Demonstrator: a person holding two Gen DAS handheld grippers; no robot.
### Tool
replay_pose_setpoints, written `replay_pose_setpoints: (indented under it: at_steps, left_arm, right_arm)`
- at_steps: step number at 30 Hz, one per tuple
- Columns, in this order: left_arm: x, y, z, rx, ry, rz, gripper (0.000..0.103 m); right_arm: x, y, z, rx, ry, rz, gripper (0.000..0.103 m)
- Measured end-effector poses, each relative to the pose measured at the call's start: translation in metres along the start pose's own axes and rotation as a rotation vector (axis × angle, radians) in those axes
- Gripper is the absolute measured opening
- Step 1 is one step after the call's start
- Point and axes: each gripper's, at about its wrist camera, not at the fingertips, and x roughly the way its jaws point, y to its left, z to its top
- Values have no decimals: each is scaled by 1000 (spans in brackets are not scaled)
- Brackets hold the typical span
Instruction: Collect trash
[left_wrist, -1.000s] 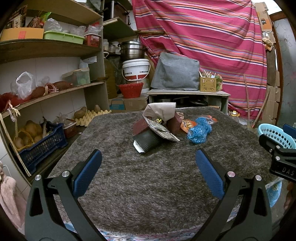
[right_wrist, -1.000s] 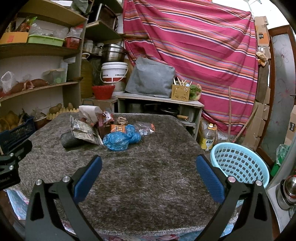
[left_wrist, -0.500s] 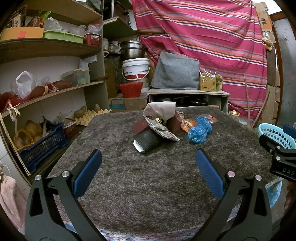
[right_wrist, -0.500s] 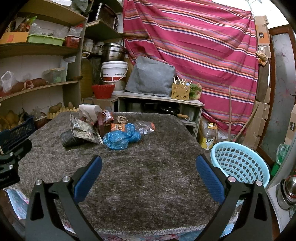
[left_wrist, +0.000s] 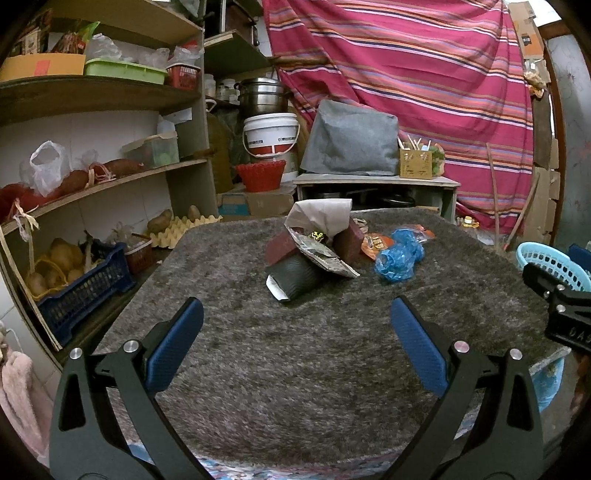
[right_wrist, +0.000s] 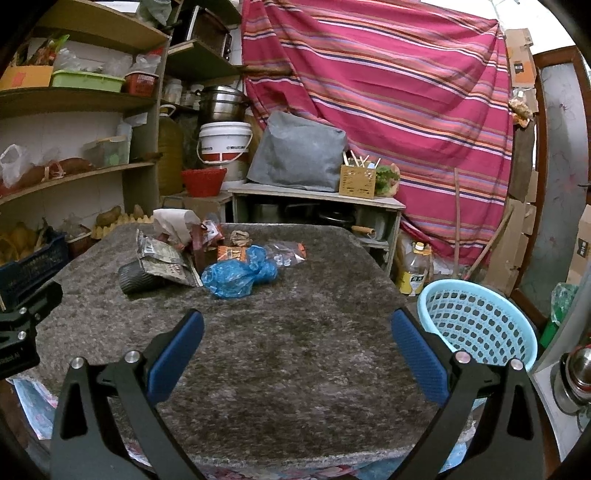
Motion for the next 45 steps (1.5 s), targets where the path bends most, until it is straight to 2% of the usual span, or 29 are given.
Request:
replay_pose_setpoints:
  at_steps: [4,9,15,19,23,28,31,34,37,41,45]
  left_arm:
    - [7,-1,2,12,13,2,98]
    - [26,3,12,11,39,-1,98]
    - [66,14,23,-30,129,-27,98]
    - [99,17,31,-20,142,-9,98]
    - [134,20,30,-25,194,-21,98]
    - [165,24,18,-36,280,-11,98]
    - [177,22,17,-26,295,-11,98]
    - [191,18,17,-1,317,7,98]
    - [207,18,21,-40,367,-27,98]
    - [219,15,34,-76,376,-49,98]
    - [232,8,37,-65,387,-19,98]
  right_arm:
    - [5,-3,4,3,11,-25,99]
    - [25,-15,14,39,79,-20,99]
    - [45,-29,35,81,104,-19,99]
    - [64,-30,57,39,94,-32,99]
    - [99,-36,70,9,103,-69,99]
    - [144,-50,57,44,172,-84,99]
    - [164,-51,48,48,254,-76,99]
    - [171,-45,48,22,253,-118,99]
    - [178,-44,46,44,279,-104,99]
    - [185,-41,47,61,292,-97,99]
    - [190,-40,48,46,289,-112,99]
